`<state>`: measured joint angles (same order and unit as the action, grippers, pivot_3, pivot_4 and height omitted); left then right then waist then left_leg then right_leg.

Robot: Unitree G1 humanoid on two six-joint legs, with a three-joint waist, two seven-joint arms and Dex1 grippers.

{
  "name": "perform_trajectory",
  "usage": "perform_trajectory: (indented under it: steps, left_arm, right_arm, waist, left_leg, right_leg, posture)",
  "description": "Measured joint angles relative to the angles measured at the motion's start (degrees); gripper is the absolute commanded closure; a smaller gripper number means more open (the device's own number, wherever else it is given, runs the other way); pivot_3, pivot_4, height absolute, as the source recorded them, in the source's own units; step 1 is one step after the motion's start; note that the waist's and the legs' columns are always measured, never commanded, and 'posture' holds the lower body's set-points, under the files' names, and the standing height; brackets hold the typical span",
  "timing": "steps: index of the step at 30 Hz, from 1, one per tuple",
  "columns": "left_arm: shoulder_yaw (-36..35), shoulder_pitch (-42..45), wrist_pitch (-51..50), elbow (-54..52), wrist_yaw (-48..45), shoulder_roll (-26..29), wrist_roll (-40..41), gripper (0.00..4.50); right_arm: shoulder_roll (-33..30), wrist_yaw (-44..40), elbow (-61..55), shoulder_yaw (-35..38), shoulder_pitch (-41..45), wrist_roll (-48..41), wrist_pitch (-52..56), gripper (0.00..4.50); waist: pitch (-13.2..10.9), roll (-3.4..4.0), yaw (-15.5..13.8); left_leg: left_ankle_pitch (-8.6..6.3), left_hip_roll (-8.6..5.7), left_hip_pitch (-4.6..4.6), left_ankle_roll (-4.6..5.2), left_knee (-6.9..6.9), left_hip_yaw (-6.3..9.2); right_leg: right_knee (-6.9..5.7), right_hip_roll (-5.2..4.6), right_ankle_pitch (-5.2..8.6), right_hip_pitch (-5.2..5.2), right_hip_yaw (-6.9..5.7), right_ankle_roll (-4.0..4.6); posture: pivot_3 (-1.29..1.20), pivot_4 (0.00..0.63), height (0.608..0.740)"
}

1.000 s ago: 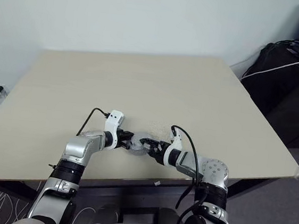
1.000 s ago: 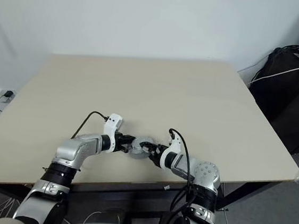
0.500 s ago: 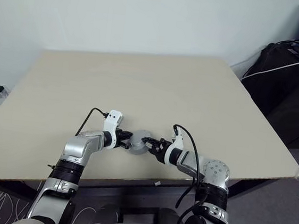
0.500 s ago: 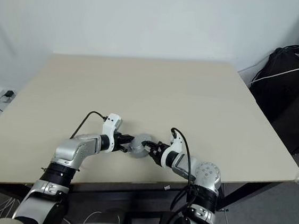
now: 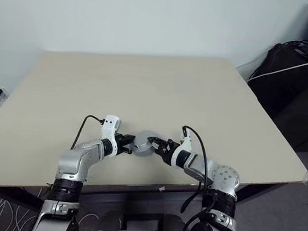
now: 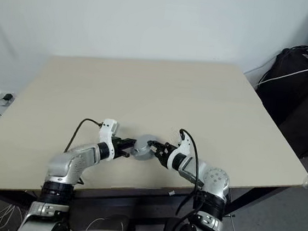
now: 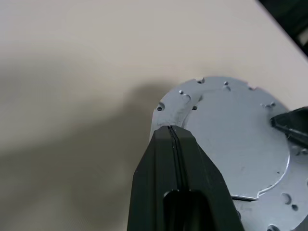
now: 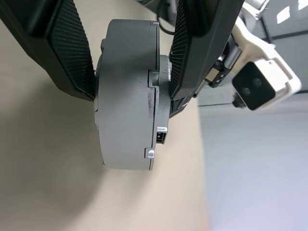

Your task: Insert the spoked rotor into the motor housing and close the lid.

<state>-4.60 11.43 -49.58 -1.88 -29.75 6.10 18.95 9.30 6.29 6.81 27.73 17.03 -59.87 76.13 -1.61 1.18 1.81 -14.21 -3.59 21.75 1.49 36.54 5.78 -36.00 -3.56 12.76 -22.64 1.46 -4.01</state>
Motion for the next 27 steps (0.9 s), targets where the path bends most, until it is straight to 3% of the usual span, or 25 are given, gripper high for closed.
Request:
perform_trajectory:
  steps: [7,10,14,17,27]
  left_arm:
    - [-3.9,-4.3,0.7,-14.3,1.6,-6.6,11.6,4.50]
    - [-8.0,-9.8,2.7,-16.4,4.2,-10.1,16.7,4.50]
    - [-12.9,-16.3,3.2,-16.7,8.7,-10.5,23.3,4.50]
    - [-15.2,-20.1,2.5,-16.3,11.0,-10.5,30.6,3.95]
    - [-16.4,-26.7,4.4,-10.7,13.4,-10.0,44.6,0.57]
  right_arm:
    - [0.0,1.5,1.3,-1.4,0.2,0.0,0.0,2.41]
    - [0.0,1.6,1.3,-1.3,0.2,-0.1,-1.1,2.41]
    - [0.0,1.7,1.3,-0.8,0.1,-0.7,-3.0,2.41]
    - [0.0,1.7,1.3,-0.7,0.4,-1.6,-3.7,2.41]
    - [0.0,4.4,-0.8,-1.9,0.9,-8.6,-5.0,2.41]
  waist:
    - [0.0,-0.01,0.1]
    - [0.0,-0.02,0.3]
    - [-0.1,-0.05,0.3]
    - [-0.1,-0.11,0.2]
    - [-0.3,-0.11,0.3]
  left_leg:
    - [0.00,0.07,0.02,0.00,-0.03,-0.24]
    - [0.00,0.14,0.02,0.00,-0.07,-0.28]
    - [-0.01,0.12,0.02,0.02,-0.03,-0.30]
    - [-0.04,0.11,0.03,0.07,0.12,-0.31]
    - [-0.09,0.14,0.03,0.05,0.42,-0.35]
  right_leg:
    - [0.01,0.01,0.01,0.06,0.15,0.03]
    - [-0.02,0.06,0.04,0.02,0.15,0.09]
    - [0.00,0.05,0.07,0.04,0.15,0.08]
    - [0.05,0.04,0.20,-0.06,0.15,0.08]
    - [0.04,0.02,0.30,-0.06,0.15,-0.05]
  posture:
    - [0.00,0.000,0.740]
    - [0.00,0.000,0.740]
    - [0.00,0.000,0.740]
    - [0.00,0.000,0.740]
    - [0.00,0.000,0.740]
